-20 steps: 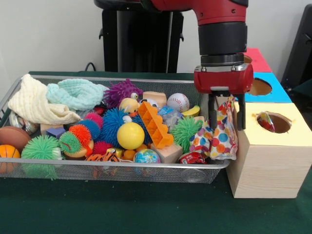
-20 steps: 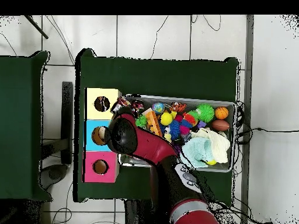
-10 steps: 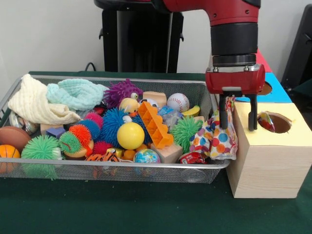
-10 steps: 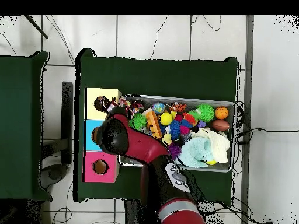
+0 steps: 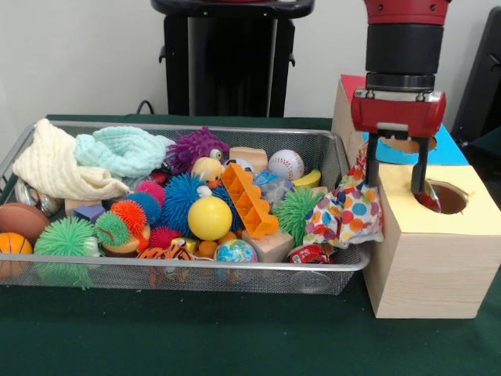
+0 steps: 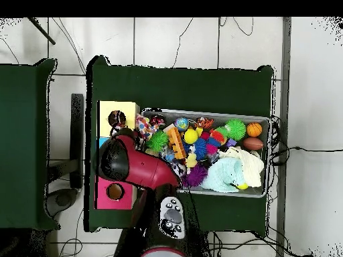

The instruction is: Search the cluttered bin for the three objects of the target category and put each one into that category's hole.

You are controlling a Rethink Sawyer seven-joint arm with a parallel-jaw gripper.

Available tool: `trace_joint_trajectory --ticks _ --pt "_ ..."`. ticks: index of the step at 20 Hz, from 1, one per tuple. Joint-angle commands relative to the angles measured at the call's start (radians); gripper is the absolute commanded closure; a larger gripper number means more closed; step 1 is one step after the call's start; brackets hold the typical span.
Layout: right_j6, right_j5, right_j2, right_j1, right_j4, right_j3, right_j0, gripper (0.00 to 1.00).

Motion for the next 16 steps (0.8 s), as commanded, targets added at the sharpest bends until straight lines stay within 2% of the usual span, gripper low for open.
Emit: trace_joint_trajectory --ticks 1,6,16 --pt "0.120 0.258 -0.149 0.031 -0.006 -0.118 0.019 0.00" --pt "0.080 0.332 -0.155 0.027 -0.063 -0.167 -0.015 0.00" --pt "0.093 0.352 -0.135 0.003 -0.086 -0.165 -0.037 0.00"
